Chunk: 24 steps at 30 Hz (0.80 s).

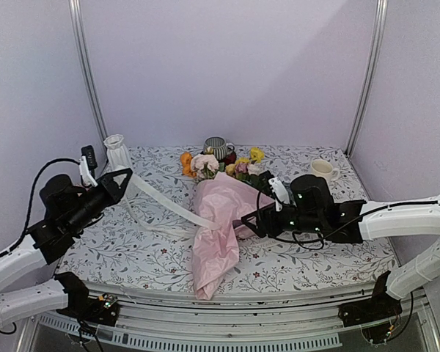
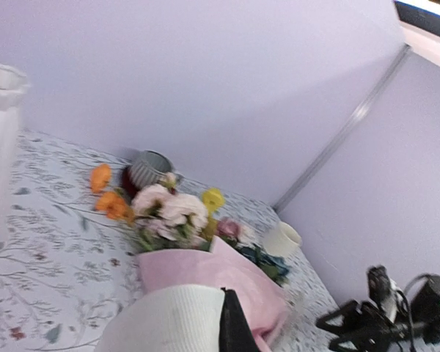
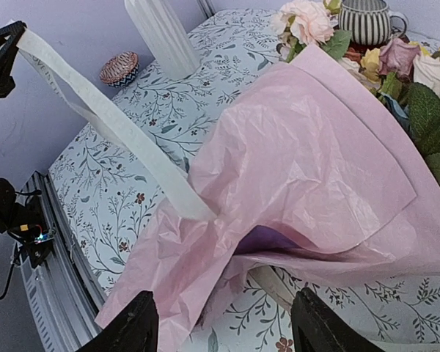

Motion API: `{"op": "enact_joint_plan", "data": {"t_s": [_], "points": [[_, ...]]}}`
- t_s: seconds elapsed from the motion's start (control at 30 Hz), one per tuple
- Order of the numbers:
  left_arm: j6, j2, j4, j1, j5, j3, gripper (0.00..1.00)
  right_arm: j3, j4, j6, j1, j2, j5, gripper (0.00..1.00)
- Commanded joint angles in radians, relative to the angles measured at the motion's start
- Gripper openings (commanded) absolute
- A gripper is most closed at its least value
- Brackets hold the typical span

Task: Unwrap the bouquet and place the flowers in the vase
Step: Pass from the right arm to the left, then place the untied ribbon at the corner of the board.

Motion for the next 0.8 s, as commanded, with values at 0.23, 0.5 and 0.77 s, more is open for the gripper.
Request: {"op": "enact_joint_plan", "data": {"t_s": [0.23, 0.5, 0.77], "points": [[-0.234, -0.076, -0.438, 0.235, -0.433, 0.000, 0.00, -0.073, -0.123, 0.117, 0.003, -0.047, 0.218, 0.63], [-0.431, -0.031, -0.723, 0.247, -0.659, 0.076, 0.88, -0.138, -0.137, 0.249, -0.049, -0.061, 0.230, 0.63], [-0.421, 0.002, -0.888, 0.268, -0.756, 0.212, 0.92, -0.174, -0.125, 0.286, -0.093, -0.096, 0.224, 0.63]]}}
